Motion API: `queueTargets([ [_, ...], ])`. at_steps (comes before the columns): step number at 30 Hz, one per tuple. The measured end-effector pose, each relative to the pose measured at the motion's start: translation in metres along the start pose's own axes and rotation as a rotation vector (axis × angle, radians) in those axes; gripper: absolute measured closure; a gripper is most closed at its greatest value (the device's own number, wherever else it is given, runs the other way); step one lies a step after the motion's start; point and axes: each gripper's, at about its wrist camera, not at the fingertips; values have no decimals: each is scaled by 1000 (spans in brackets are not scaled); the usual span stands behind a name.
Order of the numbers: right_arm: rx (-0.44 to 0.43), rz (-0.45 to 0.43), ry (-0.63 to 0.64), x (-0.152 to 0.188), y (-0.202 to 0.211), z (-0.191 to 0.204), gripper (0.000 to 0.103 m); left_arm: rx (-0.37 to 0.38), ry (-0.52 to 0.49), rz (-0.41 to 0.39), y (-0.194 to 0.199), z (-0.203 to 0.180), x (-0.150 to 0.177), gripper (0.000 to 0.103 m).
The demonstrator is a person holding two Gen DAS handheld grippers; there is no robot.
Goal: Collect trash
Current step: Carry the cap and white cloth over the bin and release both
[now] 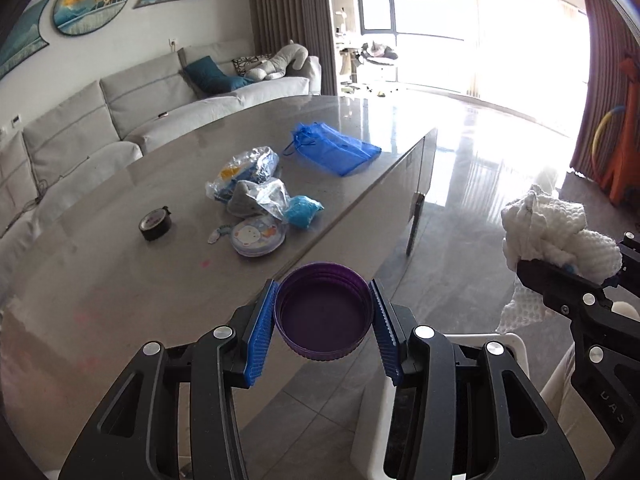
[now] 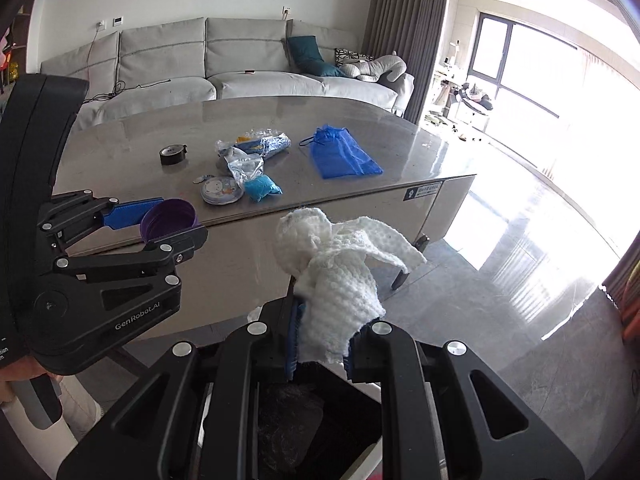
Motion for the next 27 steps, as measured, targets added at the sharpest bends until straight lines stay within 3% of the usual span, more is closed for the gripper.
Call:
queueTargets([
  [7, 40, 36, -59, 26, 7, -27, 85, 72, -76, 39, -2, -53, 13, 58],
  [27, 70, 82, -122, 59, 8, -52, 84, 190, -195, 144, -18, -115, 40, 58],
])
Point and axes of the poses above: each gripper's, at about its wrist camera, not at the fingertips, and y roughly against the way its jaws point, z to its left, x to its underside
